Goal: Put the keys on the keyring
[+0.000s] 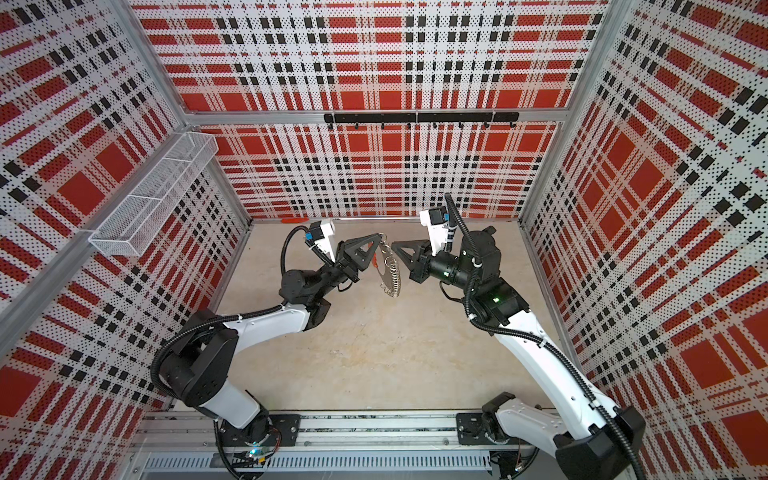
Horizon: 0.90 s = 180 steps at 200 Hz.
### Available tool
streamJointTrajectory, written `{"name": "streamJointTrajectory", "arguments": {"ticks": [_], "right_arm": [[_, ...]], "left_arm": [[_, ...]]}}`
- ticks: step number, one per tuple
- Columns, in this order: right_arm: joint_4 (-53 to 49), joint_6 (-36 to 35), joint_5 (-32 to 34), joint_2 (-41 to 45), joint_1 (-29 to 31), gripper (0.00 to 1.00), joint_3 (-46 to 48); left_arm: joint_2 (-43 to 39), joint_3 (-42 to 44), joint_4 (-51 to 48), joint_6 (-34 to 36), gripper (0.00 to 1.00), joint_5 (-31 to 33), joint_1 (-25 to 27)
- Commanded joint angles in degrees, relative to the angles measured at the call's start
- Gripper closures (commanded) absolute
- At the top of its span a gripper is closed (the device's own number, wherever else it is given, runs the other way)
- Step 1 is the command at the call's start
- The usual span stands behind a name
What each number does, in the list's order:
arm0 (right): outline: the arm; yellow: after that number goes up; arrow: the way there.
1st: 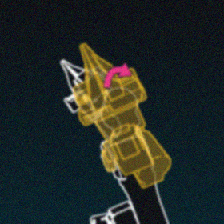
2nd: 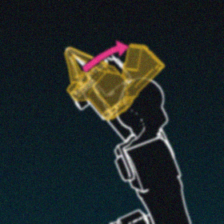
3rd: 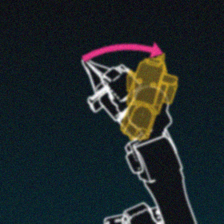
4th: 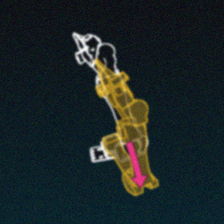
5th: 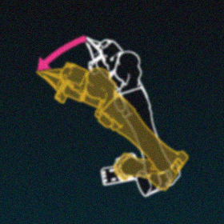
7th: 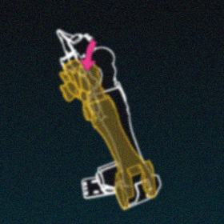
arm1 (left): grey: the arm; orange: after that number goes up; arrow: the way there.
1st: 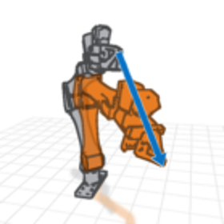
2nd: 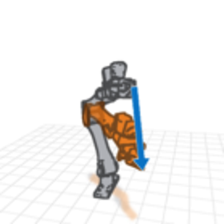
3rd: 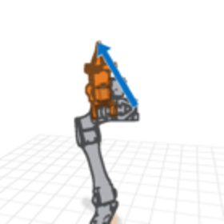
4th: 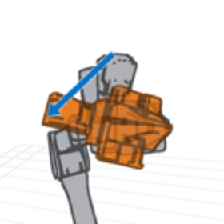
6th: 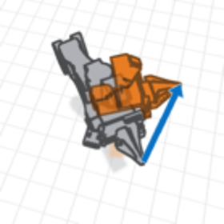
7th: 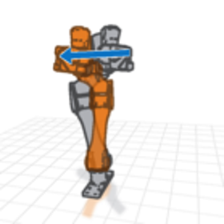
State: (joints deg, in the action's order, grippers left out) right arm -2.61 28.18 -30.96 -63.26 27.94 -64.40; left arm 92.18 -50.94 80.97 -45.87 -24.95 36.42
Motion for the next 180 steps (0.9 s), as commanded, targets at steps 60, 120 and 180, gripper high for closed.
{"name": "streamJointTrajectory", "arguments": {"ticks": [60, 120, 180], "right_arm": [[-0.41, -0.39, 3.84, -1.17, 0.10, 1.00, -1.13], [-14.27, -4.38, 3.51, -10.63, 0.10, 1.00, -13.31], [-22.39, -7.55, 5.36, -15.15, 0.09, 1.00, -20.94]], "left_arm": [[-9.93, -1.97, -27.85, 0.03, 1.00, 12.04, 0.21], [-11.25, -2.25, -29.07, 2.38, 1.00, 8.36, -0.15], [-13.08, -1.90, -30.34, 8.71, 1.00, 6.79, -0.08]]}}
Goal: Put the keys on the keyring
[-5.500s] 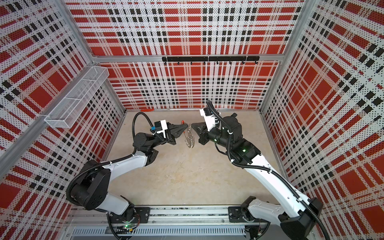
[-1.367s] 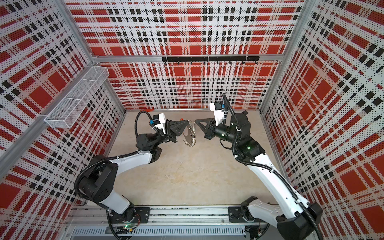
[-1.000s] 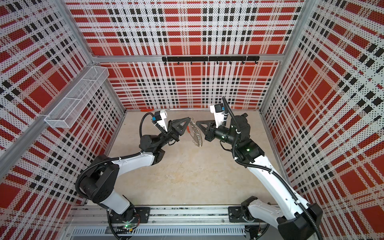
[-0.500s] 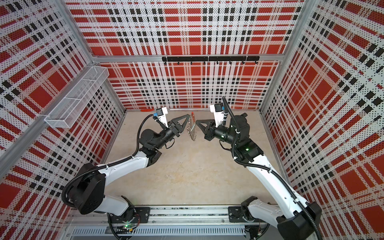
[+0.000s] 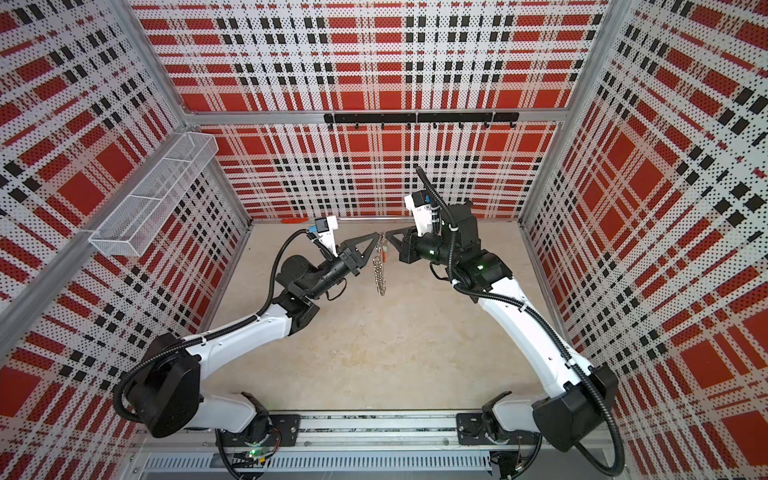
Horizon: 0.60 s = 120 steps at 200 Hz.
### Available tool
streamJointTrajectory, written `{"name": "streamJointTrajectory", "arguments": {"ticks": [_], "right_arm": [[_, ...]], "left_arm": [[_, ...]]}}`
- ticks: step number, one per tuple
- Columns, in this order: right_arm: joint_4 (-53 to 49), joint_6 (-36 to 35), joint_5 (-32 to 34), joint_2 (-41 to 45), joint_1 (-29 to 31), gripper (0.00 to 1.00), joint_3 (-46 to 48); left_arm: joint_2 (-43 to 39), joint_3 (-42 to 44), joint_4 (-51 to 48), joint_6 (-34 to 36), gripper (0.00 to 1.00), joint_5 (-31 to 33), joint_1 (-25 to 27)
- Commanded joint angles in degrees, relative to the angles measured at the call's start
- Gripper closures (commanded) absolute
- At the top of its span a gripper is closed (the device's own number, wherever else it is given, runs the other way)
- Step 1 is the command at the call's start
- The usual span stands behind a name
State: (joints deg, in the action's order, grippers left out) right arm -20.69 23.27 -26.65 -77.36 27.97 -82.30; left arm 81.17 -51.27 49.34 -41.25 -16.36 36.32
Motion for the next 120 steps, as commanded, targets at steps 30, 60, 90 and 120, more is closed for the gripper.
{"name": "streamJointTrajectory", "arguments": {"ticks": [30, 60, 90, 120], "right_arm": [[-4.49, -2.99, 0.77, -1.15, 0.07, 1.00, -3.70], [-2.87, -2.80, 0.18, 0.47, 0.12, 1.00, -2.39], [-2.95, -3.07, 0.77, 2.00, 0.15, 1.00, -1.68], [-3.57, -3.68, 0.39, 2.52, 0.10, 1.00, -1.91]], "left_arm": [[-1.68, -2.21, 1.28, 4.72, 1.00, -4.25, -0.71], [-0.82, -2.89, 1.28, 3.99, 1.00, -5.85, -1.72], [-0.32, -3.15, 1.29, 3.81, 1.00, -6.48, -2.40], [0.46, -3.56, 1.20, 3.68, 1.00, -7.50, -3.02]]}}
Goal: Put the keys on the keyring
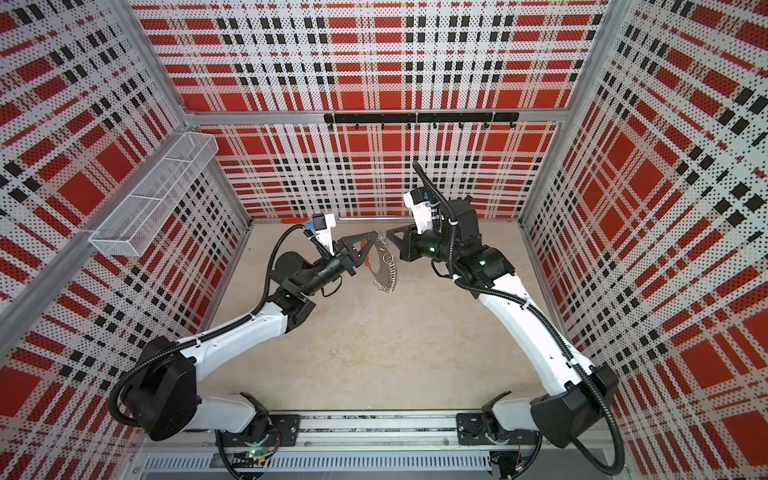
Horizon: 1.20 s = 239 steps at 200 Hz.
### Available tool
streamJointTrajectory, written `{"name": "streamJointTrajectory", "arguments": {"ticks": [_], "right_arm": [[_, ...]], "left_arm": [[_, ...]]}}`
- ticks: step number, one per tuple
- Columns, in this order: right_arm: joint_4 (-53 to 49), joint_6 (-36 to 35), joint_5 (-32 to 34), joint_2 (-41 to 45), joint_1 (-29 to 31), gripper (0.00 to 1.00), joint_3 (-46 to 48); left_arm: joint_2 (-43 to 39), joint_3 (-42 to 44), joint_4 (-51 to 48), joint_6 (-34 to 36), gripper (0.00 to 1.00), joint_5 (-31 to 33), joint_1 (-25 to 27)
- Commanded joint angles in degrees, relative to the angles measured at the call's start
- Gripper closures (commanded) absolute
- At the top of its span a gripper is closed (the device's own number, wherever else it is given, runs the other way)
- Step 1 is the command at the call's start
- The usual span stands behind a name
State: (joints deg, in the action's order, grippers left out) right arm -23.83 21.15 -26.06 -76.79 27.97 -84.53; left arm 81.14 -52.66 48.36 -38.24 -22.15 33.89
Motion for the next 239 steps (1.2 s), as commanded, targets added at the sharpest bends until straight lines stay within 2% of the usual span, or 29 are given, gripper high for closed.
{"name": "streamJointTrajectory", "arguments": {"ticks": [1, 132, 239], "right_arm": [[-0.42, -1.55, -0.25, 1.93, 0.13, 1.00, 0.33], [-3.23, -1.98, -1.22, -3.60, 1.61, 1.00, -4.76], [-1.01, -1.55, 0.56, -0.83, 1.82, 1.00, -3.58]], "left_arm": [[0.49, -2.17, 2.18, 0.64, 1.00, -1.73, -0.63], [1.72, -4.04, 2.00, 0.80, 1.00, -4.30, -0.35], [2.85, -4.33, 1.93, 0.54, 1.00, -5.00, -0.86]]}}
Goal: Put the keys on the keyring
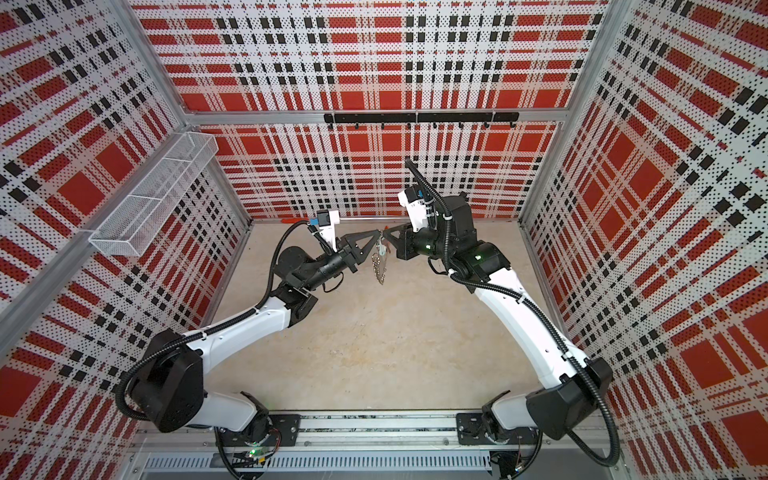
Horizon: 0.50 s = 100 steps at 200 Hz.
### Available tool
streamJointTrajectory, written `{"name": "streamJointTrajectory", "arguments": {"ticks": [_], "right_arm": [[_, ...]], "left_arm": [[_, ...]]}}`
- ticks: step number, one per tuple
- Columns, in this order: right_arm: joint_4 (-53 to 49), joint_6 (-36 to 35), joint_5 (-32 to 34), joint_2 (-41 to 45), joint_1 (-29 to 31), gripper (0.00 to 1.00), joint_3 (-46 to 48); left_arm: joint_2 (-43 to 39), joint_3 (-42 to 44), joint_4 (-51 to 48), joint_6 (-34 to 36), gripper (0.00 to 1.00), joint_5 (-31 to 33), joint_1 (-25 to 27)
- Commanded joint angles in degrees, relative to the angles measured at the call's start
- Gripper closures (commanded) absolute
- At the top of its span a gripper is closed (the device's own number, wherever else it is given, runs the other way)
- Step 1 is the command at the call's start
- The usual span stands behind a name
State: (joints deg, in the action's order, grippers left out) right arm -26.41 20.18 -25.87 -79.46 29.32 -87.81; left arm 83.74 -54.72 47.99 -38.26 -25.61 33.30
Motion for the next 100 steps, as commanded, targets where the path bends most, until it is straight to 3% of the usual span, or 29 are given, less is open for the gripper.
{"name": "streamJointTrajectory", "arguments": {"ticks": [1, 100], "right_arm": [[1.55, -0.59, 0.33, 1.80, 0.43, 1.00, -0.28], [1.20, -0.52, -1.11, -0.34, 0.47, 1.00, -2.17]], "left_arm": [[0.22, -2.30, 2.34, 0.51, 1.00, -1.55, -0.26], [0.71, -2.94, 2.32, 0.56, 1.00, -2.95, 0.15]]}}
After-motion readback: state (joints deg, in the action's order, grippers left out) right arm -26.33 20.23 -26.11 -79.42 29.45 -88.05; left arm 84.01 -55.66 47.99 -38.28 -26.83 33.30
